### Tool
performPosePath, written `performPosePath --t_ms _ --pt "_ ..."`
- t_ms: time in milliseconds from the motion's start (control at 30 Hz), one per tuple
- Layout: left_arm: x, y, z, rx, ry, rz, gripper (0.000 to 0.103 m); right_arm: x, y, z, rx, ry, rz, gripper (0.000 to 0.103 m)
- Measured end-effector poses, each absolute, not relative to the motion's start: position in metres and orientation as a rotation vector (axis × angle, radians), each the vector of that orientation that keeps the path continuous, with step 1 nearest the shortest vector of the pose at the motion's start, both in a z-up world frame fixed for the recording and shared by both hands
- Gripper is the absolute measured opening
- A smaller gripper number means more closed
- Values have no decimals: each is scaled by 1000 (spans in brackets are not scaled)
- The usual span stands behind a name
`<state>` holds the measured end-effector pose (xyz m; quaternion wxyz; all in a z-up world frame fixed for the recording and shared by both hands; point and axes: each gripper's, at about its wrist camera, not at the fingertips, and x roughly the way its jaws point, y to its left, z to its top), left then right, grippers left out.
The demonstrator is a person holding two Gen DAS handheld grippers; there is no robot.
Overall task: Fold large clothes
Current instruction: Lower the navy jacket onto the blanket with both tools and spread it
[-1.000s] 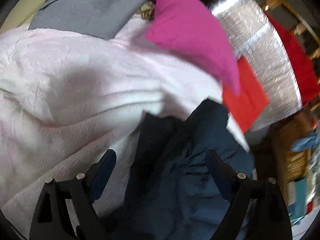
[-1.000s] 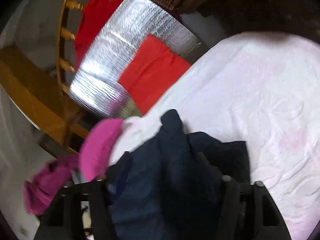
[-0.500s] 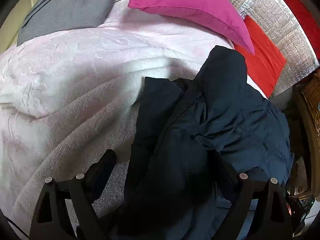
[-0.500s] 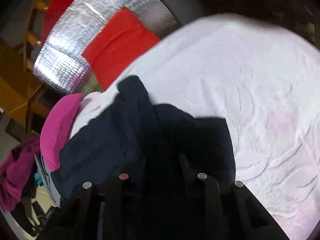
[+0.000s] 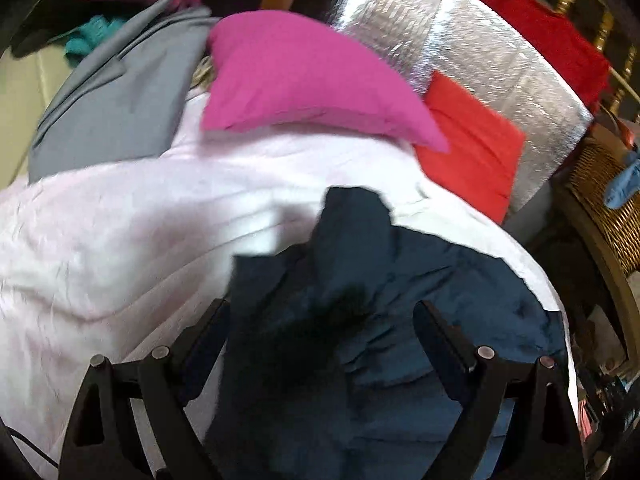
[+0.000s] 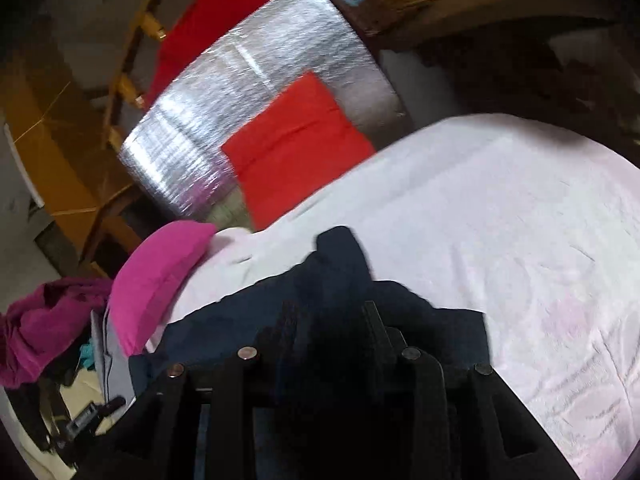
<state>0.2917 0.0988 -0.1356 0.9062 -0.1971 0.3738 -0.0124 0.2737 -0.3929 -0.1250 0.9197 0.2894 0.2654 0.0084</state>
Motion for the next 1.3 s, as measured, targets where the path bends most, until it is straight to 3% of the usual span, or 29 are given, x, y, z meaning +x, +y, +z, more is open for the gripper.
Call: performPosePath --t_ms 400,533,733,1100,1300 --pt "360 85 -148 -391 873 -25 93 343 -372 -128 545 630 29 36" --pt "381 88 -174 -397 975 -5 93 373 -381 -144 577 732 -30 54" --pt "386 88 -182 -401 1025 -15 93 393 -393 -166 636 826 -66 55" --pt "337 71 -132 -265 941 40 93 358 -302 -98 402 659 129 56" --pt "313 58 -123 -95 835 118 93 368 -240 -129 316 797 201 57"
